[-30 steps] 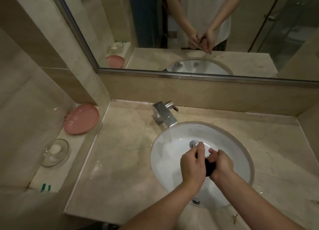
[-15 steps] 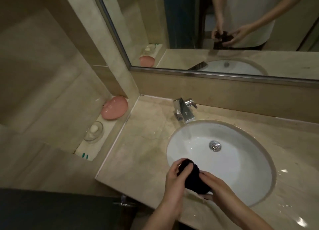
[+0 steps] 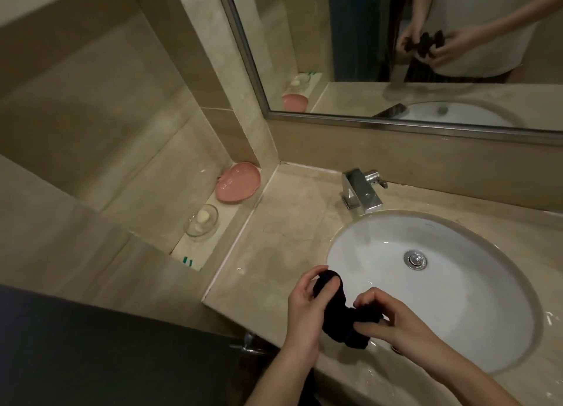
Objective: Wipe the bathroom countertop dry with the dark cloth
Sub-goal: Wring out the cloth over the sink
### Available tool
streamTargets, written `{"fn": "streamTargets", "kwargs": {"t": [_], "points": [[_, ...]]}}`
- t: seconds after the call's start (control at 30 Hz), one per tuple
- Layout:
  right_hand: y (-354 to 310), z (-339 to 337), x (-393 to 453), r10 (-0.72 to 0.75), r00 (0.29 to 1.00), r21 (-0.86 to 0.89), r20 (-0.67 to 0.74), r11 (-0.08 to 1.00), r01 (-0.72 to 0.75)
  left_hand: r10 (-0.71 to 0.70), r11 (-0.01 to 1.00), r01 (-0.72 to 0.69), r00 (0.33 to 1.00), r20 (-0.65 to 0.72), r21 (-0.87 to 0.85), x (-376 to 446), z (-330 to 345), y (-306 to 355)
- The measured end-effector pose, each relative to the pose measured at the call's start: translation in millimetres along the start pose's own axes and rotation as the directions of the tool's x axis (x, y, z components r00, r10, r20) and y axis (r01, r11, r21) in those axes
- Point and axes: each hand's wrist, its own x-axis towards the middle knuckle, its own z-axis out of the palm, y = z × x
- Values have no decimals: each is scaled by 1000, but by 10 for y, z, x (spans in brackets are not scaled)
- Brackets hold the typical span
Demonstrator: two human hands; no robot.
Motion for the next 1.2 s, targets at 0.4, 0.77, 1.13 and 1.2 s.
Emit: {"fn": "streamTargets", "kwargs": {"t": [0.4, 0.77, 1.13, 1.2], "points": [[-286, 880, 733, -78, 991, -298, -109, 954, 42, 97, 986, -133, 948, 302, 99, 635, -812, 519], [-378, 1527, 1067, -71, 929, -82, -363, 996, 44, -293, 918, 98, 821, 490, 384, 1279, -1685, 568], [1, 1352, 996, 241, 961, -123, -135, 958, -258, -279, 787, -181, 747, 603, 589, 1472, -1914, 555], [55, 1382, 1055, 268, 959, -86, -89, 957, -276, -295, 680, -241, 774, 560, 692, 1592, -1952, 549]]}}
